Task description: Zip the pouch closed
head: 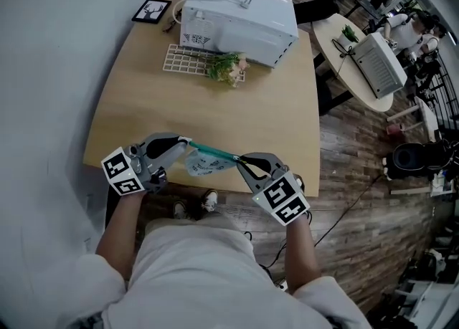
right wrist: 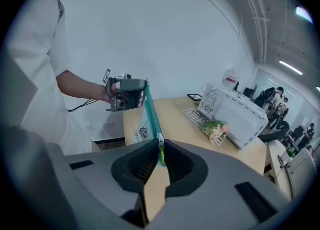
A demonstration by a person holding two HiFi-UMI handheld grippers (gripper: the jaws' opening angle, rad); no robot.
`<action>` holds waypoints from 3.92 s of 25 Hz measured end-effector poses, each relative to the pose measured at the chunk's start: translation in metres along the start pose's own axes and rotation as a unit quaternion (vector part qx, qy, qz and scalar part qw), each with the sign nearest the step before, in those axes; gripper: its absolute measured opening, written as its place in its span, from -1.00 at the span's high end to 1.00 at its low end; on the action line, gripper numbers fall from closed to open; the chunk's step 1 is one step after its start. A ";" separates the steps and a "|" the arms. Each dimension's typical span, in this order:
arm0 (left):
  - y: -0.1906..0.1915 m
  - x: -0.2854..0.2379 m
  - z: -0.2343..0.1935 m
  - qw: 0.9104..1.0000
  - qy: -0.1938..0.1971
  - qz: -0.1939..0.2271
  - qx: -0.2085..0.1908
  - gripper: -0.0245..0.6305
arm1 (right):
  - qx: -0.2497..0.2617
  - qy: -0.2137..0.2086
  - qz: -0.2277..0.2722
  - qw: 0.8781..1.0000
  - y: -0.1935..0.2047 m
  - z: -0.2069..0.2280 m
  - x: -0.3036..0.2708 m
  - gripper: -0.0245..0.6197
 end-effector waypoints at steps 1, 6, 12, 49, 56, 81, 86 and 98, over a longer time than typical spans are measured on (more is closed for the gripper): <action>0.001 0.000 0.001 1.000 0.003 -0.002 -0.002 0.86 | 0.000 0.003 -0.002 1.000 0.002 -0.002 0.000 0.81; 0.000 0.009 0.002 1.000 -0.004 0.011 0.003 0.86 | 0.006 0.032 -0.016 0.999 0.013 -0.003 0.008 0.81; -0.006 0.011 0.006 1.000 0.008 0.000 -0.009 0.86 | -0.012 0.041 -0.014 0.999 0.018 -0.007 0.010 0.81; -0.031 -0.062 -0.030 0.985 -0.140 -0.053 -0.088 0.85 | -0.120 0.120 0.107 0.980 0.015 0.101 0.029 0.67; -0.050 -0.022 -0.047 0.954 -0.272 -0.057 -0.116 0.85 | -0.217 0.152 0.182 0.947 0.031 0.126 0.049 0.92; -0.115 0.046 -0.008 0.897 -0.405 -0.009 -0.177 0.85 | -0.246 0.212 0.270 0.906 0.015 0.143 0.112 0.92; -0.119 0.044 -0.008 0.899 -0.402 -0.001 -0.177 0.85 | -0.251 0.219 0.271 0.903 0.016 0.137 0.114 0.92; -0.118 0.035 -0.003 0.903 -0.393 0.011 -0.177 0.85 | -0.244 0.207 0.286 0.903 0.010 0.132 0.113 0.92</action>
Point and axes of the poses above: the fingertips, and each gripper's own axes: x backward along the fingers, z to its right, y out of its underside, the point moved 7 cm from there along x, backward along the fingers, and after that the axes turned 6 degrees about -x, right-handed, at the moved point
